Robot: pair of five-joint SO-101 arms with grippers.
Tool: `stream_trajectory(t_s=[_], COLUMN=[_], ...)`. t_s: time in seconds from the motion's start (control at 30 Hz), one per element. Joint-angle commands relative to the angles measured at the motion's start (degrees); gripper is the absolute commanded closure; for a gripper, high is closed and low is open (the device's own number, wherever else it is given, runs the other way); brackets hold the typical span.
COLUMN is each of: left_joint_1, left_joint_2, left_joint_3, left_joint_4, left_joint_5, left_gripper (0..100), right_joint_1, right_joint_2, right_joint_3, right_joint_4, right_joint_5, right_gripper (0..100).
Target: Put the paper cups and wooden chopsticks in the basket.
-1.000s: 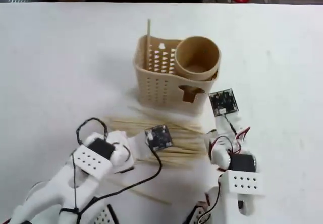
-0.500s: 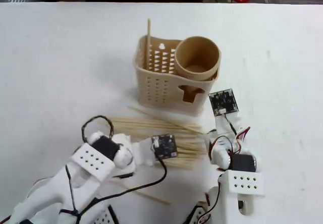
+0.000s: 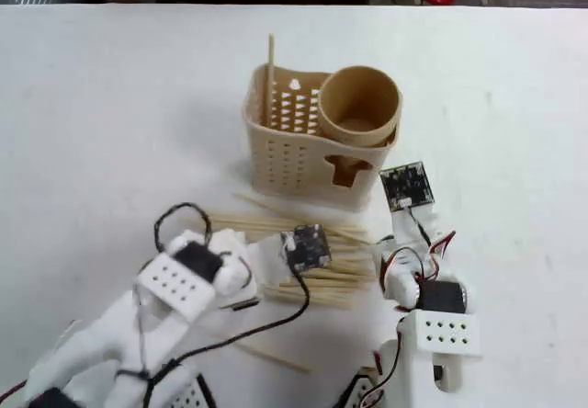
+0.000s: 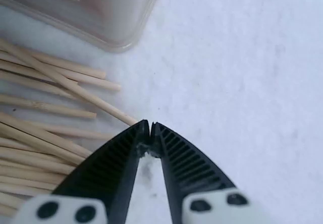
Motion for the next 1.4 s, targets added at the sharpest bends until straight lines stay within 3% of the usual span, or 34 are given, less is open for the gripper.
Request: stream_trajectory(t_s=[0.0,0.17,0.37,0.8,1.07,1.37], left_joint_1=[0.0,-0.1,-0.1,-0.2,-0.2,-0.2], left_joint_2=[10.7,26.2,29.3,16.7,4.3,4.1], left_joint_3=[-8.4,-14.3,-17.6,-10.5,-9.5,-6.1], left_joint_4=[-1.0,-4.4,-1.8,-2.5,4.0,-0.8], left_joint_5=[1.7,1.6,0.4,-2.1,-1.8,-2.0], left_gripper=[83,85,97,97,88,88], right_joint_1=[0.3,0.3,0.3,0.3,0.3,0.2], right_joint_2=[-0.7,-0.7,-0.7,-0.7,-0.7,-0.7], right_joint_3=[-0.4,-0.4,-0.4,-0.4,-0.4,-0.4], right_joint_4=[-0.8,-0.8,-0.8,-0.8,-0.8,-0.8], right_joint_5=[-0.6,-0.6,-0.5,-0.5,-0.5,-0.4], right_gripper=[98.1,98.1,98.1,98.1,98.1,98.1])
